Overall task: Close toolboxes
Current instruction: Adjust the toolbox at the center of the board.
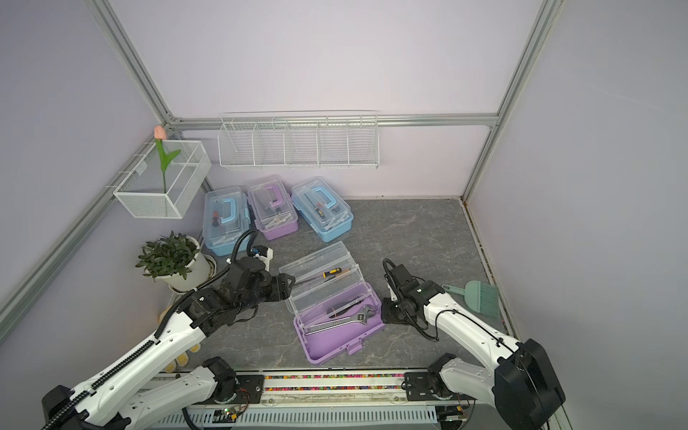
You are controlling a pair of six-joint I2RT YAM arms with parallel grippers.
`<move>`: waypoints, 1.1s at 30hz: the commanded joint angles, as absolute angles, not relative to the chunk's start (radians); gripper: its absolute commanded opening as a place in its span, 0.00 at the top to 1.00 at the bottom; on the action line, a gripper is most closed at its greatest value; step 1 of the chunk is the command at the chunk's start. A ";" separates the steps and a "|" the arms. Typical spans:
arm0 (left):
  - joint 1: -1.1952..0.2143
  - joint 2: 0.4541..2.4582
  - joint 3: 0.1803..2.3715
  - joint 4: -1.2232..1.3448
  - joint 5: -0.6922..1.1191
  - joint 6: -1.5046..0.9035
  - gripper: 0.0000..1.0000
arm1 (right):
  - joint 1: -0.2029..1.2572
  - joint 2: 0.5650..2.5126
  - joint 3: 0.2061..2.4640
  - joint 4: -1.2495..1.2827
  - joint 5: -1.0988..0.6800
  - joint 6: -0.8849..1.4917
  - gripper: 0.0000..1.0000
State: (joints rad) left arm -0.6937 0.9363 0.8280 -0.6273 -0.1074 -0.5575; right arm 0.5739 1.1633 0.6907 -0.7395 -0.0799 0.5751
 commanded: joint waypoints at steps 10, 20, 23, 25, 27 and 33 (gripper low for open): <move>-0.664 0.938 0.936 -0.671 -0.150 -0.476 0.27 | 0.420 1.416 0.946 -0.720 -0.009 0.238 0.82; -0.663 0.975 0.950 -0.670 -0.125 -0.467 0.27 | 0.447 1.724 1.329 -0.823 -0.015 -0.116 0.73; -0.660 0.969 0.953 -0.672 -0.135 -0.463 0.27 | 0.444 1.680 1.333 -0.846 0.025 -0.003 0.39; -0.657 0.973 0.956 -0.672 -0.135 -0.460 0.27 | 0.446 1.622 1.308 -0.852 0.074 0.134 0.26; -0.654 0.978 0.956 -0.670 -0.139 -0.458 0.27 | 0.460 1.548 1.253 -0.864 0.130 0.311 0.22; -0.641 0.993 0.951 -0.648 -0.126 -0.449 0.27 | 0.589 1.371 1.054 -0.778 0.118 0.656 0.22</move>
State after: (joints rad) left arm -0.6491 0.9825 0.9241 -0.6575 -0.1265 -0.4614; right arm 0.5426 1.3937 1.1137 -0.7971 0.1120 0.4274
